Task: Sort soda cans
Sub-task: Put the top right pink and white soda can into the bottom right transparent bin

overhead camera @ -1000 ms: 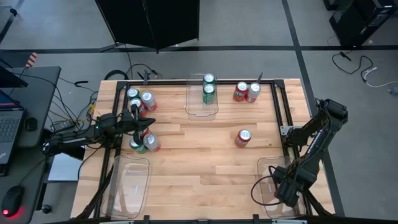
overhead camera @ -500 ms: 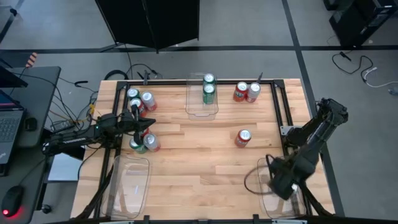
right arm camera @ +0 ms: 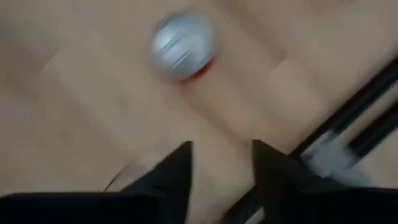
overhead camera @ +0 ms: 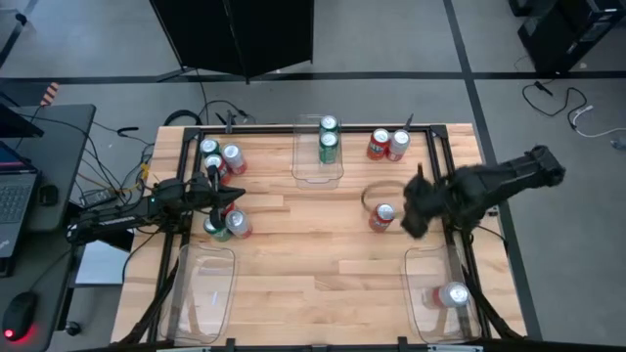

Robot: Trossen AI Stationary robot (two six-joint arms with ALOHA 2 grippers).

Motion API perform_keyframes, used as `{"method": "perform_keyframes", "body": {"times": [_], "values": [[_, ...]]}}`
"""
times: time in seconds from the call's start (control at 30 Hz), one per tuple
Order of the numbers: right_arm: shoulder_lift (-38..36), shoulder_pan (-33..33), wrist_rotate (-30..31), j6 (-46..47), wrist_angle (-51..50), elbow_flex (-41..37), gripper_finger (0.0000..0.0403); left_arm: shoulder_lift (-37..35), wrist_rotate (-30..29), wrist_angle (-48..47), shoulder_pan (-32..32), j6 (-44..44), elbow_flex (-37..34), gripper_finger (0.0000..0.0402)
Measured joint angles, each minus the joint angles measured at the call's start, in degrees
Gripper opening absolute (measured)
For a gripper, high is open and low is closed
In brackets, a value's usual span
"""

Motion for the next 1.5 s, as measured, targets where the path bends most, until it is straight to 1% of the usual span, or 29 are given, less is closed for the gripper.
{"method": "perform_keyframes", "body": {"times": [0.1, 0.17, 0.23, 0.3, 0.37, 0.43, 0.6, 0.7, 0.87, 0.93, 1.03, 1.13, 1.23, 1.37, 1.5], "values": [[-2.9, -8.5, 4.9, -5.7, 0.7, -3.1, 0.0062, 0.0, 0.0, 0.6, 0.0, 0.0, 0.0, 0.0011], [-4.7, -14.0, 8.2, -9.1, 2.9, -5.5, 0.0025, 0.0, 0.0, 1.1, 0.0, 0.0, 0.0, 0.0011], [-6.4, -19.5, 9.2, -14.4, 8.1, -8.2, 0.0007, 0.0, -0.1, 1.2, 0.0, 0.1, 0.0, 0.0011], [-7.7, -24.9, 9.1, -20.0, 14.2, -11.1, 0.0006, 0.0, -0.1, 1.2, 0.0, 0.1, 0.0, 0.0011], [-8.3, -30.0, 7.7, -25.3, 20.0, -13.7, 0.002, 0.0, -0.3, 1.2, 0.0, 0.1, 0.0, 0.0011], [-8.1, -35.1, 6.6, -29.8, 24.9, -16.1, 0.0045, 0.0, -0.3, 1.2, 0.0, 0.0, 0.0, 0.0011], [-5.7, -45.1, 4.7, -36.9, 34.8, -19.7, 0.0128, 0.0, -0.3, 1.2, 0.0, 0.0, 0.0, 0.0011], [-3.9, -49.1, 5.2, -39.6, 39.0, -19.9, 0.0187, 0.0, -0.3, 1.1, 0.0, -0.2, 0.0, 0.0011], [-0.6, -54.4, 8.6, -42.7, 42.5, -19.7, 0.0288, 0.0, -0.3, 0.5, 0.0, -0.9, 0.0, 0.0011], [1.1, -56.1, 8.8, -44.7, 43.1, -19.7, 0.0323, 0.0, -0.3, 0.5, 0.0, -1.4, 0.0, 0.0011], [3.9, -58.0, 8.8, -47.2, 45.3, -19.7, 0.0362, 0.0, -0.3, 0.4, 0.0, -1.4, 0.0, 0.0011], [7.1, -59.4, 8.8, -48.4, 47.3, -19.7, 0.0382, 0.0, -0.3, 0.3, 0.0, -1.6, 0.0, 0.0011], [9.6, -60.6, 8.7, -49.3, 48.0, -19.7, 0.0386, 0.0, -0.3, 0.1, 0.0, -1.6, 0.0, 0.0011], [11.8, -61.9, 8.7, -49.9, 49.0, -19.7, 0.0371, 0.0, -0.3, -0.5, 0.0, -1.6, 0.0, 0.0011], [12.2, -62.8, 7.4, -51.0, 51.7, -19.7, 0.0342, 0.0, -0.3, -0.6, 0.0, -1.6, 0.0, 0.0011]]}}
